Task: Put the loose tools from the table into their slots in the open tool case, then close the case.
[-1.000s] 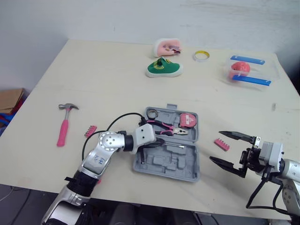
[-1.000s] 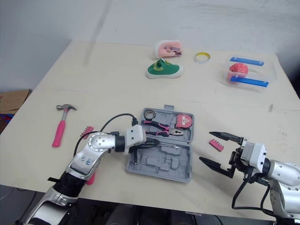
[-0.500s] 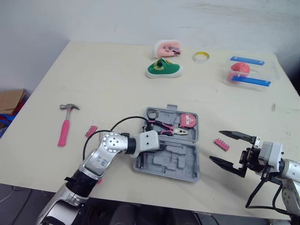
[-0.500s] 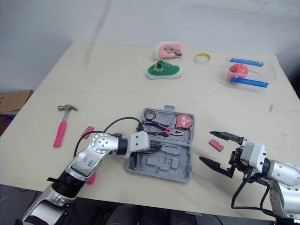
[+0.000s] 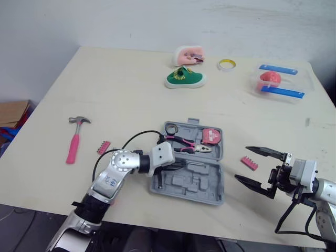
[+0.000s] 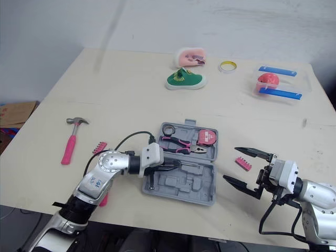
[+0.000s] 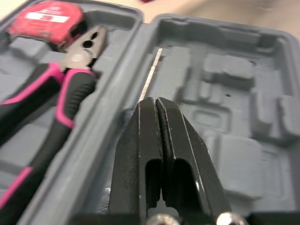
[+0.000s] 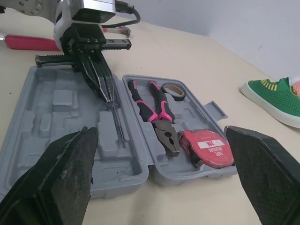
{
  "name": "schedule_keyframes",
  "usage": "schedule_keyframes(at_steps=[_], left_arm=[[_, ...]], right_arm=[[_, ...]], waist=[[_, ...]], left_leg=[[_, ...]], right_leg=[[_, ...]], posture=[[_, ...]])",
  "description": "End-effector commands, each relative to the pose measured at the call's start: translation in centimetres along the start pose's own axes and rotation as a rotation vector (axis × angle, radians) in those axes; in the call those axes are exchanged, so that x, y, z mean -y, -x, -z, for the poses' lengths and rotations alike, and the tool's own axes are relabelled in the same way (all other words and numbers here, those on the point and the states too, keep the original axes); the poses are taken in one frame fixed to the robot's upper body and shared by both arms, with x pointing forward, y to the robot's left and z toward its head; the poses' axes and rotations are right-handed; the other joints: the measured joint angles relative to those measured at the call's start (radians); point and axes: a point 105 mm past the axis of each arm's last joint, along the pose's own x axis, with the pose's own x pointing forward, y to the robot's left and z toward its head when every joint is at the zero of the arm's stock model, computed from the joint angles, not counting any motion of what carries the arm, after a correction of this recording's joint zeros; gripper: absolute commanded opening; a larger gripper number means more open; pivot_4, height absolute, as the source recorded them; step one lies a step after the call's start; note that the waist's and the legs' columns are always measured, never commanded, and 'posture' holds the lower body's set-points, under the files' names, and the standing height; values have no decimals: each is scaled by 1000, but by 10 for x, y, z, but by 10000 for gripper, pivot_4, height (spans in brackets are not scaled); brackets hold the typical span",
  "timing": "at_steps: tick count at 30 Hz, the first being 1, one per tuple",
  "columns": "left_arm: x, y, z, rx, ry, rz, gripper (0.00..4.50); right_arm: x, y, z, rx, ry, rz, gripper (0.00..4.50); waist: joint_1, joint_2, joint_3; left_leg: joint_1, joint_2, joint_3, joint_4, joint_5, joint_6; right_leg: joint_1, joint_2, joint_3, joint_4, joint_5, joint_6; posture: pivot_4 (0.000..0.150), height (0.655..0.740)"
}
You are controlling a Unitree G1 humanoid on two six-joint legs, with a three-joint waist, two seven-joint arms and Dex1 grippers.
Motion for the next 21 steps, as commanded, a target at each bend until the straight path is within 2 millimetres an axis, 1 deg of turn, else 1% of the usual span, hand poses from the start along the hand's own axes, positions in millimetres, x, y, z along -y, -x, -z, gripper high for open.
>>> schedule_keyframes(at_steps=[1,3,5,8,11,12,15,17,21], left_arm=[[-6,-2,-4,17,-18,-42,184],[-4,-3,-4,19,18,-31,184],[2,-4,1,-5,-16,0,184],[6,-5,10,-53,-20,20,184],[1,-2,21,-110,12,-14,184],[-2,-1,27,-140,46,-42,184],[-4,1,35,-176,70,-52,184],[-2,2,39,-200,87,-38,184],[10,3,52,-292,130,22,184]], right_arm=[[0,-1,-8,19,37,-3,45000],[0,0,-8,17,37,-3,45000],[0,0,-8,17,36,-2,45000],[0,-1,-8,19,38,-1,45000],[0,1,-8,16,39,-1,45000],[0,1,-8,15,39,0,45000],[1,1,-8,14,39,3,45000],[0,1,-8,14,39,4,45000],[0,2,-8,12,39,4,45000]], waist=[[0,0,0],[0,0,0],[-3,0,0],[-2,0,0],[-1,0,0],[-1,0,0],[-2,0,0],[-2,0,0],[-4,0,-1]], left_leg=[[0,0,0,0,0,0],[0,0,0,0,0,0],[0,0,0,0,0,0],[1,0,0,0,0,0],[1,0,0,0,0,0],[1,0,0,0,0,0],[2,0,0,0,0,0],[2,0,0,0,0,0],[3,0,0,0,0,0]], right_leg=[[0,0,0,0,0,0],[0,0,0,0,0,0],[0,0,0,1,0,0],[0,0,0,1,0,0],[0,0,0,0,0,0],[0,0,0,0,0,0],[1,0,0,1,0,0],[1,0,0,1,0,0],[1,0,1,1,0,0]], posture=[[1500,7400],[1500,7400],[1500,7400],[1500,7400],[1500,7400],[1500,7400],[1500,7400],[1500,7400],[1500,7400]])
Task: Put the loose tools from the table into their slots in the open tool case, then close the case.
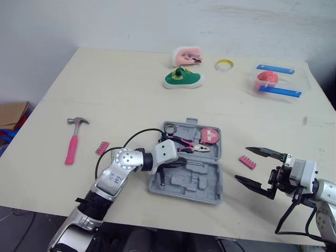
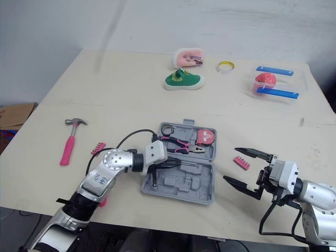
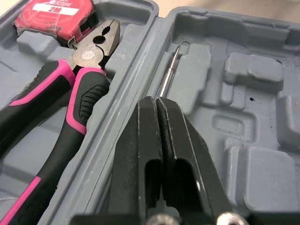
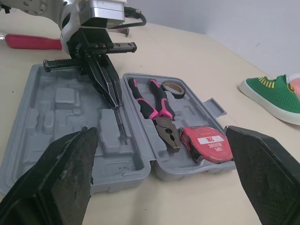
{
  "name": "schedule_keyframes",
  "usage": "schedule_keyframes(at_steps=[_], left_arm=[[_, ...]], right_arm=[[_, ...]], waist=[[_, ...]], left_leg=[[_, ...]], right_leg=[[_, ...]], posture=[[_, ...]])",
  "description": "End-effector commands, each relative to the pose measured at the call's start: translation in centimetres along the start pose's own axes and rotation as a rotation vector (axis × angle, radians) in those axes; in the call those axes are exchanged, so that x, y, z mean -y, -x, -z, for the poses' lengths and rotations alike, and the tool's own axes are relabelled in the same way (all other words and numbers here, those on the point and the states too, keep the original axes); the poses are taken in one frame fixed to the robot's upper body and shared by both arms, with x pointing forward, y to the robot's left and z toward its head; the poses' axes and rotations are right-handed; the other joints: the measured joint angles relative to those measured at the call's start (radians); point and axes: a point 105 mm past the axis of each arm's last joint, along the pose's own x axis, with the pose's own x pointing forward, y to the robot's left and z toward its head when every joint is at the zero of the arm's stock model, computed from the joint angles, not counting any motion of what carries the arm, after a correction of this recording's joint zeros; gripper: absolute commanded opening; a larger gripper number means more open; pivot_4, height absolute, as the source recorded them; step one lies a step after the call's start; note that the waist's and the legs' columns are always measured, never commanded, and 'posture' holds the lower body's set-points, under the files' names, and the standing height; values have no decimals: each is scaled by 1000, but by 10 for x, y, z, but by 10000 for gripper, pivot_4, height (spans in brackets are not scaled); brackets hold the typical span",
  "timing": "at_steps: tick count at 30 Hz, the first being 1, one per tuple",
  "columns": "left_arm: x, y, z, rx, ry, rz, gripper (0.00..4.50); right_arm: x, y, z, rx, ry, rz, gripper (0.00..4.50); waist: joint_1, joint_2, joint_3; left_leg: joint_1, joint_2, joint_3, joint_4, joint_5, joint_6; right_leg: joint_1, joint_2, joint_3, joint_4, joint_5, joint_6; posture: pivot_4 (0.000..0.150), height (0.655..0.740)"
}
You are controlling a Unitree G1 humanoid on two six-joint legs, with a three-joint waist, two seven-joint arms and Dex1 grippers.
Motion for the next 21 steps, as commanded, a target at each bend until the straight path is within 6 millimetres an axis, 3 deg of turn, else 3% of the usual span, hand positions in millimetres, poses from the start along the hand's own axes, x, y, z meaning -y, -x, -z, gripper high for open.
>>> schedule_keyframes(at_steps=[1,7,10,14,18,21], left_arm=[[12,3,47,-210,120,31,184],[13,1,68,-324,184,-7,184],[13,-7,70,-316,171,-24,184],[4,-8,17,-29,74,-35,184],[3,20,-13,133,-60,-2,184],[-1,46,-25,209,-102,-28,184]], right_arm=[[2,1,-9,17,47,4,45000],[2,1,-9,17,48,8,45000],[2,1,-9,17,49,9,45000],[3,2,-10,16,52,12,45000],[10,12,-11,-6,61,27,45000],[15,21,-12,-27,65,37,45000]], waist=[[-1,0,0],[0,0,-5],[-1,0,-6],[0,0,-6],[-1,1,-5],[1,3,-4]], left_leg=[[0,0,0,0,0,0],[2,0,0,0,0,0],[15,0,0,-4,-1,2],[30,0,-1,-9,-6,7],[22,0,-2,-9,-5,2],[6,0,-2,-6,-5,2]], right_leg=[[0,0,0,0,0,0],[2,0,0,-1,0,0],[16,-1,0,-6,0,0],[35,-2,-1,-17,0,0],[28,-2,-3,-20,0,0],[12,0,-3,-17,1,1]], posture=[[1500,7400],[1500,7400],[1500,7400],[1500,7400],[1500,7400],[1500,7400]])
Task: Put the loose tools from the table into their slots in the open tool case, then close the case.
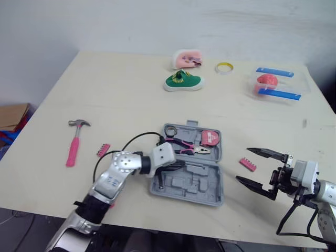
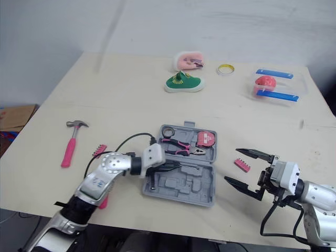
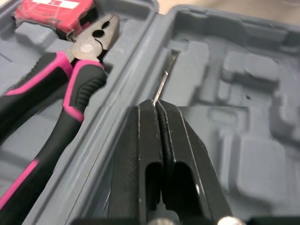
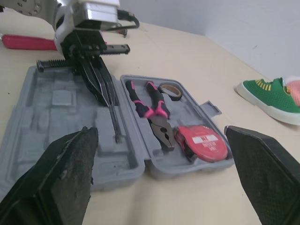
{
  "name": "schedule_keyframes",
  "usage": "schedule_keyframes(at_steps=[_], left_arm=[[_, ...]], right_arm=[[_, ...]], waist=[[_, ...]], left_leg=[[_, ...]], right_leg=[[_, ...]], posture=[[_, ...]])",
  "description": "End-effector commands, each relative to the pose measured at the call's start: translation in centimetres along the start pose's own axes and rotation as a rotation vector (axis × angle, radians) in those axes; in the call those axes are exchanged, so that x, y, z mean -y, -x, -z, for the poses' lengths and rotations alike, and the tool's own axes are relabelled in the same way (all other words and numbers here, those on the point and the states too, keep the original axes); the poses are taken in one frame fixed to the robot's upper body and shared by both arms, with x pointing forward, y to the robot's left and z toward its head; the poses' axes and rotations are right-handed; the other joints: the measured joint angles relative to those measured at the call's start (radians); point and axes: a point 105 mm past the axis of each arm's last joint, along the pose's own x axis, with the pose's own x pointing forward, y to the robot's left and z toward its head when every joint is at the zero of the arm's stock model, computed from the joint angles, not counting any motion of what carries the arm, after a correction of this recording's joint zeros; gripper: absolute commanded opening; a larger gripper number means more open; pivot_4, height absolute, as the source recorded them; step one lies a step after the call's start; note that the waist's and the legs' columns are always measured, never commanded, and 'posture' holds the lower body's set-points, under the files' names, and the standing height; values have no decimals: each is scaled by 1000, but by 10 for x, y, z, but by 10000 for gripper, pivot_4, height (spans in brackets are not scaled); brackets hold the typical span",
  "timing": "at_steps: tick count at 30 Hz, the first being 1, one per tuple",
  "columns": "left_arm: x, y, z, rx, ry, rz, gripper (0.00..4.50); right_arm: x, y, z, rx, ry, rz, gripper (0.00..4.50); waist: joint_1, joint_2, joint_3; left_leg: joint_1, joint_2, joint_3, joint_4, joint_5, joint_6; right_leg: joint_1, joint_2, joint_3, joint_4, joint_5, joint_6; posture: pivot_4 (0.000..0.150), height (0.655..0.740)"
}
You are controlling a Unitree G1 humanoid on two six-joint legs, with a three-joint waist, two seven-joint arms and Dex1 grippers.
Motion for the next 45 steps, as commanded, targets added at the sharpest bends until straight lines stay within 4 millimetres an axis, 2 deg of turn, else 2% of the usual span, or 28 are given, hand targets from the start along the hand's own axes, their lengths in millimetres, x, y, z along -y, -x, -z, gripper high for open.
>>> schedule_keyframes(at_steps=[1,5,8,9,11,13,14,15,16,18,19,21,25,27,31,32,37,42,45], left_arm=[[-5,30,-32,149,-104,-22,184],[-4,60,-40,192,-121,-47,184],[-27,110,-29,170,-38,-278,184],[-31,127,-22,143,-31,-342,2546],[-45,188,-2,59,21,-579,8489],[-51,235,6,22,42,-770,17430],[-53,248,7,17,43,-826,20529],[-48,271,17,-50,42,-879,25853],[-43,292,25,-102,57,-939,29115],[-33,324,38,-183,81,-1019,38502],[-30,349,43,-196,120,-1112,42858],[-20,392,49,-234,150,-1269,44034],[0,438,59,-308,194,-1429,44034],[7,448,62,-336,203,-1453,44034],[19,445,72,-433,198,-1366,44034],[25,448,76,-425,219,-1395,44034],[17,421,79,-327,274,-1348,44034],[-4,393,74,-306,272,-1272,44034],[-21,374,65,-297,259,-1235,44034]], right_arm=[[11,14,-10,-8,46,23,45000],[14,26,-8,-45,52,29,45000],[15,46,-3,-104,44,45,45000],[16,52,0,-119,41,60,45000],[25,72,9,-169,38,141,45000],[31,87,15,-207,37,193,45000],[32,91,17,-218,37,205,45000],[33,101,22,-249,37,221,45000],[35,110,26,-277,37,242,45000],[39,124,32,-320,37,282,45000],[43,135,34,-349,38,322,45000],[47,154,39,-399,36,385,45000],[44,174,46,-456,30,422,45000],[43,178,48,-468,35,429,45000],[43,182,49,-470,30,443,45000],[39,183,49,-470,18,434,45000],[44,171,46,-415,25,415,45000],[51,131,36,-276,51,338,45000],[56,91,17,-95,48,346,45000]], waist=[[1,0,0],[1,0,0],[0,0,1],[0,0,1],[-6,-1,3],[-16,-2,4],[-19,-3,4],[-22,-3,4],[-25,-3,5],[-27,-2,5],[-27,-2,6],[-29,-3,6],[-29,-4,6],[-30,-3,6],[-34,-3,7],[-36,-3,7],[-38,-2,7],[-42,-4,7],[-44,-4,7]], left_leg=[[-1,0,0,0,0,0],[-9,0,-1,2,0,0],[-9,0,-1,3,0,1],[-8,0,-1,3,0,1],[-7,0,-1,2,0,1],[-7,1,-1,1,0,1],[-7,1,-1,1,0,1],[-7,1,-1,1,0,2],[-7,0,-1,1,0,2],[-7,0,0,1,-1,3],[-6,-1,0,1,-1,4],[-7,-1,1,-1,-2,5],[-7,-1,1,-4,-2,6],[-7,-1,2,-5,-3,6],[-6,-1,4,-7,-2,6],[-5,-1,4,-8,-1,6],[-4,-1,5,-11,-1,5],[-1,-1,5,-10,1,4],[-1,0,5,-12,2,3]], right_leg=[[-1,0,0,0,0,0],[-7,0,-1,2,1,1],[-7,-1,0,1,1,1],[-7,-1,0,2,1,1],[-7,0,-1,2,1,1],[-7,0,0,2,0,1],[-7,-1,0,2,0,1],[-7,-2,0,2,0,1],[-6,-2,0,1,0,1],[-6,-3,0,0,1,1],[-7,-4,0,0,0,1],[-8,-4,0,0,0,1],[-10,-4,0,0,0,0],[-11,-4,1,1,0,0],[-13,-5,2,3,0,0],[-13,-5,2,3,0,0],[-13,-5,3,6,0,-1],[-13,-5,3,10,0,-2],[-14,-5,3,9,0,-2]], posture=[[1500,7400],[1500,7400],[1500,7400],[1500,7400],[1500,7400],[1500,7400],[1500,7400],[1500,7400],[1500,7400],[1500,7400],[1500,7400],[1500,7400],[1500,7400],[1500,7400],[1500,7400],[1500,7400],[1500,7400],[1500,7400],[1500,7400]])
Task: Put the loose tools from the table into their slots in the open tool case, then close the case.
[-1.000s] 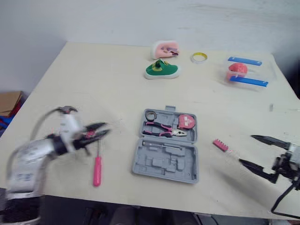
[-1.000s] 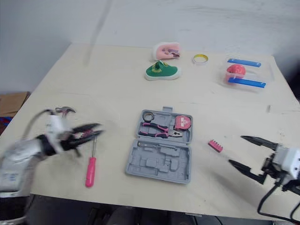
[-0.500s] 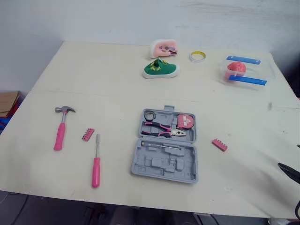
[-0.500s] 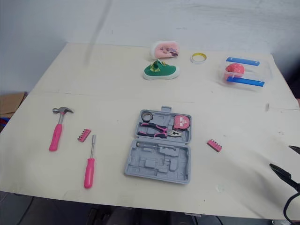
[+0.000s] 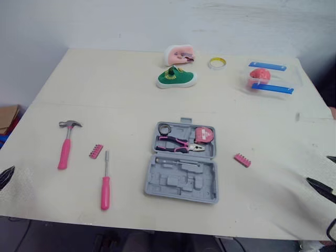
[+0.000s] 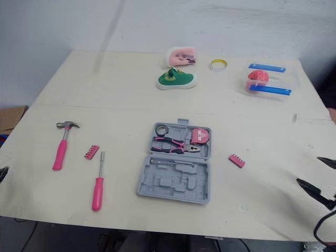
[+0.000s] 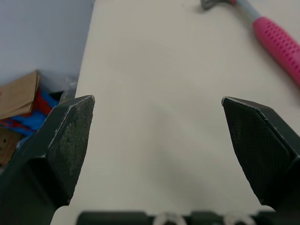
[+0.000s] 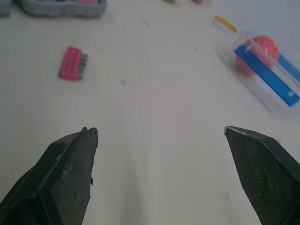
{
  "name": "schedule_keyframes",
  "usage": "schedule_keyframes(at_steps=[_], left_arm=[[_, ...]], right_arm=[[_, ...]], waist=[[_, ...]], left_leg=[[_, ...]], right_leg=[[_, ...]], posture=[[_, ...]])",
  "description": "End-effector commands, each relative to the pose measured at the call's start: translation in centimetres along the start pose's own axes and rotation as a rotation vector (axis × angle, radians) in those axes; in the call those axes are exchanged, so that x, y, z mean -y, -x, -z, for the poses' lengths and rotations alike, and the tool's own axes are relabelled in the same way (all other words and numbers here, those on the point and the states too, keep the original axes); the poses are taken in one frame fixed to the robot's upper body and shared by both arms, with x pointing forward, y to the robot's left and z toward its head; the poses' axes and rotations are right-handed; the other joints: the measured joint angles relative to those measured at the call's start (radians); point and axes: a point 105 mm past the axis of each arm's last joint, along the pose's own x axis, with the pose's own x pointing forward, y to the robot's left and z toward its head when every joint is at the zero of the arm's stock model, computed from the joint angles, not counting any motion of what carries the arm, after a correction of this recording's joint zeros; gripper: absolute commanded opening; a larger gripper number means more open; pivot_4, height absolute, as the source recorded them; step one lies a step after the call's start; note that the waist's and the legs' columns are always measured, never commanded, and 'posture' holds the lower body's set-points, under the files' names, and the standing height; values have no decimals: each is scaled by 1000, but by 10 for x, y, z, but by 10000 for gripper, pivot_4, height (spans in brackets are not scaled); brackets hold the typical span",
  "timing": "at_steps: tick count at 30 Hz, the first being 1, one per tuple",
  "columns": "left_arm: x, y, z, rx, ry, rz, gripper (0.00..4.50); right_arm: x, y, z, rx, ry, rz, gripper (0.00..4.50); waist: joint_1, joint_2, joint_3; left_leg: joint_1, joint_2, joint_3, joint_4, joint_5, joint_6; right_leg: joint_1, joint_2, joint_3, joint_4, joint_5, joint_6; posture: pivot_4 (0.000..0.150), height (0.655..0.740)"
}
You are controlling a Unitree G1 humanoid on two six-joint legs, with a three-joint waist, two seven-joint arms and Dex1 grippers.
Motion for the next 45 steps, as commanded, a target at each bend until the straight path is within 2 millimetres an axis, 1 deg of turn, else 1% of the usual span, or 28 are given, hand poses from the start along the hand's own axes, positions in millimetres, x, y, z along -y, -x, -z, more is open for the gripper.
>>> schedule_keyframes(at_steps=[1,2,3,5,7,9,10,11,13,14,16,19,22,23,26,33,36,40,42,43,45], left_arm=[[9,-17,-29,24,-39,8,44034],[13,-23,-34,16,-34,19,44034],[16,-26,-38,9,-27,25,44034],[20,-33,-37,-63,13,27,44034],[20,-48,-43,-131,47,-23,44034],[30,-59,-51,-160,115,7,44034],[36,-62,-51,-182,117,35,44034],[42,-65,-47,-238,130,51,44034],[53,-72,-47,-289,167,83,44034],[57,-75,-48,-295,191,97,44034],[57,-80,-50,-313,188,76,44034],[67,-88,-48,-346,184,108,44034],[75,-97,-38,-387,153,126,44034],[78,-100,-31,-431,182,123,44034],[89,-106,-21,-472,213,148,44034],[93,-106,-6,-521,238,168,44034],[102,-104,0,-541,295,215,35629],[99,-109,1,-520,332,202,18261],[99,-109,2,-512,356,203,8539],[98,-109,3,-505,358,203,5080],[97,-108,3,-497,356,203,5041]], right_arm=[[-11,-35,-40,204,-18,-24,45000],[-20,-45,-51,246,-23,-56,45000],[-25,-51,-59,269,-27,-75,45000],[-39,-65,-75,314,-36,-140,45000],[-55,-76,-93,362,-32,-261,45000],[-60,-85,-107,410,-30,-304,45000],[-63,-88,-113,428,-24,-326,45000],[-66,-93,-121,456,-21,-342,45000],[-78,-101,-132,494,-12,-400,45000],[-81,-103,-135,502,-9,-420,45000],[-88,-105,-136,502,19,-470,45000],[-84,-110,-142,526,29,-460,45000],[-82,-113,-140,524,28,-458,45000],[-83,-113,-139,521,33,-467,45000],[-86,-116,-139,528,38,-478,45000],[-88,-117,-142,541,47,-482,45000],[-89,-115,-140,535,44,-479,45000],[-89,-116,-139,534,42,-464,45000],[-89,-116,-138,532,44,-466,45000],[-89,-116,-138,531,46,-465,45000],[-88,-117,-138,530,49,-463,45000]], waist=[[-1,0,0],[-1,0,0],[-1,0,0],[0,0,0],[4,0,0],[11,-1,0],[14,-1,0],[16,-1,0],[17,-1,0],[17,-1,0],[18,-1,0],[18,-1,0],[18,-1,0],[18,-1,0],[19,-1,0],[23,1,-1],[21,2,-2],[20,4,-3],[22,4,-3],[23,4,-3],[23,4,-3]], left_leg=[[-1,0,0,0,1,-1],[-2,0,-1,0,2,-4],[-3,0,-1,1,3,-5],[-5,0,-1,2,4,-6],[-5,0,-1,2,4,-6],[-5,0,-3,3,4,-6],[-5,0,-2,4,4,-6],[-6,0,-2,4,4,-6],[-6,0,-2,4,4,-6],[-6,0,-3,4,4,-6],[-8,0,-4,4,4,-6],[-9,0,-4,6,4,-6],[-9,0,-4,9,4,-6],[-9,0,-4,9,4,-6],[-9,0,-4,10,4,-6],[-8,0,-4,12,4,-6],[-7,0,-4,12,4,-6],[-7,0,-4,12,4,-6],[-7,0,-4,12,4,-6],[-7,0,-4,12,4,-6],[-7,0,-4,12,4,-5]], right_leg=[[-1,0,0,0,0,0],[-2,0,-1,1,0,0],[-3,1,-1,2,0,0],[-4,1,-1,6,0,0],[-3,1,-1,6,0,0],[-3,1,-1,6,0,0],[-3,1,-1,7,0,0],[-3,1,-1,7,0,0],[-3,1,-1,6,0,0],[-4,1,-1,6,0,0],[-5,1,-2,6,0,0],[-5,1,-2,6,0,0],[-5,1,-2,7,0,0],[-4,1,-2,7,0,0],[-4,1,-3,8,0,0],[-4,1,-3,9,0,0],[-3,1,-2,9,0,0],[-3,1,-2,9,0,0],[-3,1,-2,9,0,0],[-3,1,-2,9,0,0],[-3,1,-2,9,0,0]], posture=[[1500,7400],[1500,7400],[1500,7400],[1500,7400],[1500,7400],[1500,7400],[1500,7400],[1500,7400],[1500,7400],[1500,7400],[1500,7400],[1500,7400],[1500,7400],[1500,7400],[1500,7400],[1500,7400],[1500,7400],[1500,7400],[1500,7400],[1500,7400],[1500,7400]])
